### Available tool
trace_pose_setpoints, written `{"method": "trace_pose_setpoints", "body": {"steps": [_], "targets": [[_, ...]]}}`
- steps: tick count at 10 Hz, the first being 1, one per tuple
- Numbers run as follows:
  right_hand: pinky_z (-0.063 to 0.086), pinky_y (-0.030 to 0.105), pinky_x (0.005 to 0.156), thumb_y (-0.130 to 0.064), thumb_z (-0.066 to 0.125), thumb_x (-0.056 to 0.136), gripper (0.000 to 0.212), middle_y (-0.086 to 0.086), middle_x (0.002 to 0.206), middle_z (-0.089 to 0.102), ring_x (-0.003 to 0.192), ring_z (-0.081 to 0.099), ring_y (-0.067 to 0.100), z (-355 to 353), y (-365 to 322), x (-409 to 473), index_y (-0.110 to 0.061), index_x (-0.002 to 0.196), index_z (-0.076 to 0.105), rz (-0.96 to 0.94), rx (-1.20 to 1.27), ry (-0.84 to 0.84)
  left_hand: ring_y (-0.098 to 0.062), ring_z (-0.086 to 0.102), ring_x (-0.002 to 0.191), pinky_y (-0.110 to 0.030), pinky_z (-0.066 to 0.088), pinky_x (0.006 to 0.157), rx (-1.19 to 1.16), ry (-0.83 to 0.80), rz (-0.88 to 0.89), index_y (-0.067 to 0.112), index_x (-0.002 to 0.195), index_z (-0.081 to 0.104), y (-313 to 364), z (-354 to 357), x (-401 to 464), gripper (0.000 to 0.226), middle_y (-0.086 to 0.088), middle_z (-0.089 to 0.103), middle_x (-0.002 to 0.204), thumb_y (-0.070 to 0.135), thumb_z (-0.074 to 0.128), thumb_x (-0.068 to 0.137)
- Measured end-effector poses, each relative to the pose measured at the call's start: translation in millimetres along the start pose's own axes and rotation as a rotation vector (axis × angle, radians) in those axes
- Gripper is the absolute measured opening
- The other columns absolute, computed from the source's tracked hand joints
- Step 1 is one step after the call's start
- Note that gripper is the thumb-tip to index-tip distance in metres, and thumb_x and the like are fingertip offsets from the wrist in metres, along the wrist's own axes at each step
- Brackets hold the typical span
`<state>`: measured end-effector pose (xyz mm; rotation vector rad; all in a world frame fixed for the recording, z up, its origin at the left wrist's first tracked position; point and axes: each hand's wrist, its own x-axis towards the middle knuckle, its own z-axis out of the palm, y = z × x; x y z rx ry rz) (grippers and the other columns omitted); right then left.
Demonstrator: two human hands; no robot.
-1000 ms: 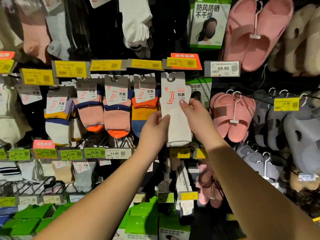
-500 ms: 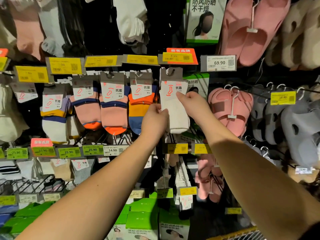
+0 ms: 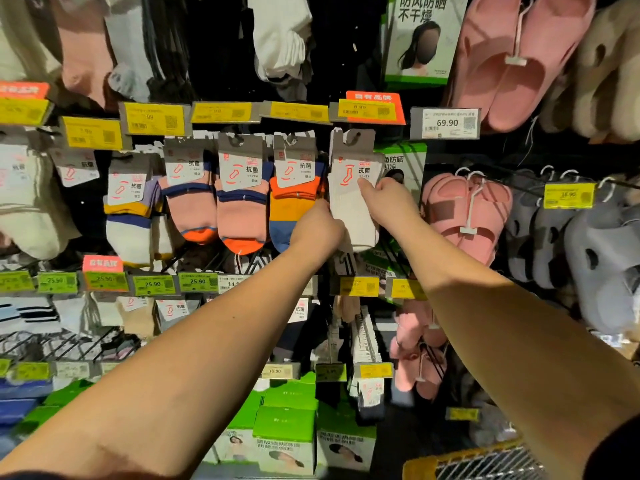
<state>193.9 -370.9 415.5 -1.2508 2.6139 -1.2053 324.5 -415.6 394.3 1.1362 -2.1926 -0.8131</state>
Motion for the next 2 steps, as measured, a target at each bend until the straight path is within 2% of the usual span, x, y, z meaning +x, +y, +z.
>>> {"method": "trace_pose_setpoints", "body": {"steps": [1, 2], "targets": [[0.032, 0.033, 0.061, -0.049, 0.046, 0.1, 0.039, 0.006, 0.09, 0.057, 0.088, 0.058, 0.029, -2, 6, -10, -0.011, 0.097, 0.054, 0.002, 0.009, 0.039, -0.026, 0.053, 0.086, -0.03, 0.032, 0.054, 0.02, -0.025, 0.019, 0.011, 0.11, 0.053, -8, -4, -13, 0.015, -0.013, 0.064, 0.11, 0.016, 0.05, 0.096], [0.035, 0.032, 0.067, -0.046, 0.052, 0.099, 0.045, 0.01, 0.108, 0.061, 0.098, 0.059, 0.031, -7, 10, -34, -0.005, 0.116, 0.056, -0.011, -0.002, 0.113, -0.026, 0.055, 0.085, -0.031, 0.037, 0.062, 0.054, -0.011, 0.049, 0.01, 0.109, 0.056, -17, -18, -39, 0.018, -0.007, 0.061, 0.095, 0.021, 0.05, 0.096]]}}
